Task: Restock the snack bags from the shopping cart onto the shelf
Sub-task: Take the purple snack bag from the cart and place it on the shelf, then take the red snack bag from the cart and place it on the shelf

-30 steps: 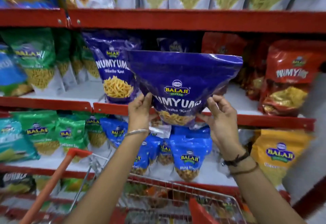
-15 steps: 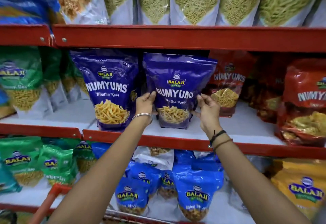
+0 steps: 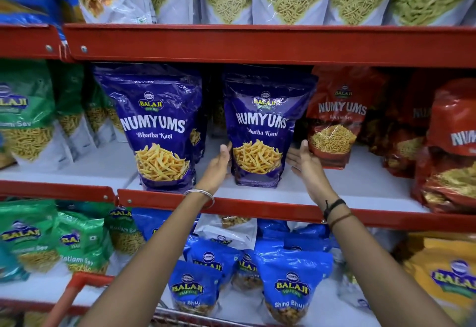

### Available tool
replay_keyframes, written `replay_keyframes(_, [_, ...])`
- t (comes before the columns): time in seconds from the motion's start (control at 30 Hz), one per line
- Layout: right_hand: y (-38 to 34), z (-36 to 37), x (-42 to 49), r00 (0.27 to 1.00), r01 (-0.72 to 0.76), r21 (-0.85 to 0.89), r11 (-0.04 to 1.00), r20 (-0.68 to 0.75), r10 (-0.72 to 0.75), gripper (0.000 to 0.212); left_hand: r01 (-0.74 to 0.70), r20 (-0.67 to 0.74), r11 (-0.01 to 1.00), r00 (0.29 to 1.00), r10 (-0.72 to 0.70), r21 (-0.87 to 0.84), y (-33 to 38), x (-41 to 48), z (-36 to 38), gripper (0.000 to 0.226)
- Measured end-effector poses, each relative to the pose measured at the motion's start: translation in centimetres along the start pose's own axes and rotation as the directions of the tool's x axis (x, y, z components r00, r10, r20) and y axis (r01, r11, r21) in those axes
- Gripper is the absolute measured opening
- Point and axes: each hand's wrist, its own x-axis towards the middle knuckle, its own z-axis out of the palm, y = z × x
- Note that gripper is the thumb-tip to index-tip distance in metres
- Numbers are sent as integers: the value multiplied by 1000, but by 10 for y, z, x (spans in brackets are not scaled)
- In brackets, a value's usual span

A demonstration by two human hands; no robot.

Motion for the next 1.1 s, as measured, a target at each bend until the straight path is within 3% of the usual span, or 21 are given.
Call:
replay_keyframes(0.17, [-1,-8,-22,999,17,-20,1000,33,-17,64,17,31,1000,999,-17,-6,1,-25,-8,69])
replay_keyframes(0.3, [-3,-12,-44,997,54,-53,997,61,-51,60,0,5,997,1000,-1,73,2,-46,-11,61])
replay_keyframes(0.43, [-10,-13,-60,993,59,-83,995,105,-51,65,8,17,993,1000,-10,120,5,-58,-13,67])
replay_keyframes(0.5, [-11,-10,-72,989,83,-65,994,126,-74,58,-30,-6,996,1000,31,81,10,-67,-4,59])
replay_keyframes(0.63, [4,-18,-115,987,153,-71,986,52,-150,48,-184,-194,982,966,173,-44,13,-109,28,46])
replay_keyframes(0.73, [33,-36,-160,980,193,-105,976,-25,-197,39,-245,-137,968,962,234,-63,-2,-154,57,40])
replay_keyframes(0.83, [79,-57,-207,985,133,-162,978,-85,-148,31,-162,-4,983,987,162,-86,-41,-192,87,38])
replay_keyframes(0.97, [159,-94,-271,987,-63,-295,953,-160,16,40,48,110,995,993,-38,-87,-109,-226,124,30])
replay_keyframes(1.1, [222,-123,-329,956,-234,-357,904,-254,147,58,292,241,956,926,-289,25,-185,-248,172,36])
